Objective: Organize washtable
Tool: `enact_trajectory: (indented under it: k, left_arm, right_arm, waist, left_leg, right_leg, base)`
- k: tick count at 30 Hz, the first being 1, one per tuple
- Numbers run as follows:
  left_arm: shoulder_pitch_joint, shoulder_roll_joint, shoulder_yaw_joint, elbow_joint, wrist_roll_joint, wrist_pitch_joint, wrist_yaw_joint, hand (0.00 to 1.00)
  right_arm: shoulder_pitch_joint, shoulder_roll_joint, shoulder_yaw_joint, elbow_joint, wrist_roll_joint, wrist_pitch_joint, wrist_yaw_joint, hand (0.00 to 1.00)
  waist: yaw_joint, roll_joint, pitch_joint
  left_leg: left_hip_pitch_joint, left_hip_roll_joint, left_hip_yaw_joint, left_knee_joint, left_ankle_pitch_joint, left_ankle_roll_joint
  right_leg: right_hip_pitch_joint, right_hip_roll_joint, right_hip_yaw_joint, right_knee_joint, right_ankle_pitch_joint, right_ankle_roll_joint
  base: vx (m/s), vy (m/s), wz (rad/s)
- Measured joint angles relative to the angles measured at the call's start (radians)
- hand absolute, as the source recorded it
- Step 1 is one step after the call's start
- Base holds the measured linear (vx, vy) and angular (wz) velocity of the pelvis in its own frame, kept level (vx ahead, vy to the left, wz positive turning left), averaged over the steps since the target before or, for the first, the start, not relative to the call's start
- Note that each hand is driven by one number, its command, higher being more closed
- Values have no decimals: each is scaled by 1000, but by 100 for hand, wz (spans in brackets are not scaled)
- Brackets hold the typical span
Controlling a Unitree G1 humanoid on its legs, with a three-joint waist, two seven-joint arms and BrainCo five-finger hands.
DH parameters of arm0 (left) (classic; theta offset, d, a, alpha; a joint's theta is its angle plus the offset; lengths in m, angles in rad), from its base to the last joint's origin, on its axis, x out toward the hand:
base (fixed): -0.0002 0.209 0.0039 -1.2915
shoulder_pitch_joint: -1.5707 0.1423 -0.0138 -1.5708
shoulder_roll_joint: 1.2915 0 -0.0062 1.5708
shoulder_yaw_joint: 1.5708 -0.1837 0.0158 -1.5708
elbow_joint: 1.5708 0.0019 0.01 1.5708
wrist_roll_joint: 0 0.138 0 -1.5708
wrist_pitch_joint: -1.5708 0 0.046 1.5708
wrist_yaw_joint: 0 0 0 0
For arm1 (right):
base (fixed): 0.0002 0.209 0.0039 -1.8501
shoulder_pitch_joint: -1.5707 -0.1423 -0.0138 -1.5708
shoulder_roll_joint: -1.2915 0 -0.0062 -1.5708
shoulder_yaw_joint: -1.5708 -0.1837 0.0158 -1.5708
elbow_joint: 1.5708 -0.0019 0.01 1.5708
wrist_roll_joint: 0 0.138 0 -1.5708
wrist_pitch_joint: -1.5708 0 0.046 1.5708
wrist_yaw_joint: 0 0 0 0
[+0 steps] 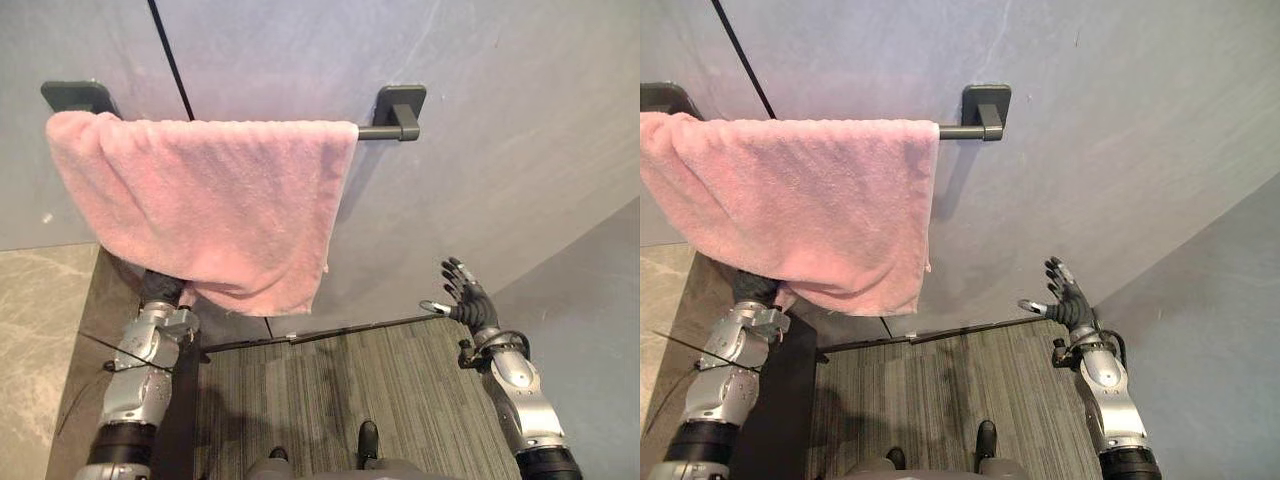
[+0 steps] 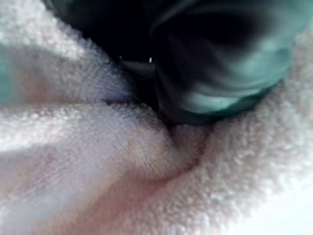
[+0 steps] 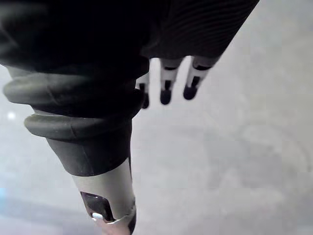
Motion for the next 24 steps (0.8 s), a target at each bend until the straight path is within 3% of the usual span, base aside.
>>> enact_trajectory:
  k: [2, 7, 12, 16, 24]
  left_arm:
    - [15, -33, -4, -16, -20, 0, 1, 100]
    - [53, -50, -4, -78, -28, 0, 0, 100]
    - [67, -54, -4, -107, -28, -9, 3, 100]
    - [81, -56, -4, -108, -28, -11, 25, 100]
    - [81, -54, -10, -108, -48, -11, 46, 100]
  right_arm:
    - [-34, -2, 52, 2, 72, 8, 25, 0]
    - [-144, -3, 141, 10, 115, 16, 31, 0]
    - [-313, -22, 275, 156, 355, 59, 23, 0]
    - [-438, -45, 346, 167, 479, 75, 5, 0]
    - [-652, -53, 465, 220, 582, 75, -40, 0]
  waist:
    - [7, 0, 0]
    - [13, 0, 0]
    - [39, 1, 0]
    - [63, 1, 0]
    - [91, -9, 1]
  left_leg:
    - [-8, 1, -7, 5, 0, 0]
    - [-14, 3, -35, 24, -3, -2]
    - [-40, 3, -73, 29, 0, -6]
    - [-54, 3, -102, 33, 11, -14]
    - [-70, 3, -116, 34, 23, -20]
  right_leg:
    - [6, 0, -7, 0, 0, 0]
    - [22, 0, -30, 0, 0, 0]
    - [22, -1, -64, 0, 0, 0]
    - [22, 1, -85, 0, 0, 0]
    - [19, 10, -108, 0, 0, 0]
  base:
    - [-55, -15, 9]
    - [-49, -10, 17]
    - [-46, -17, 22]
    - [-18, -24, 20]
    - [-8, -9, 9]
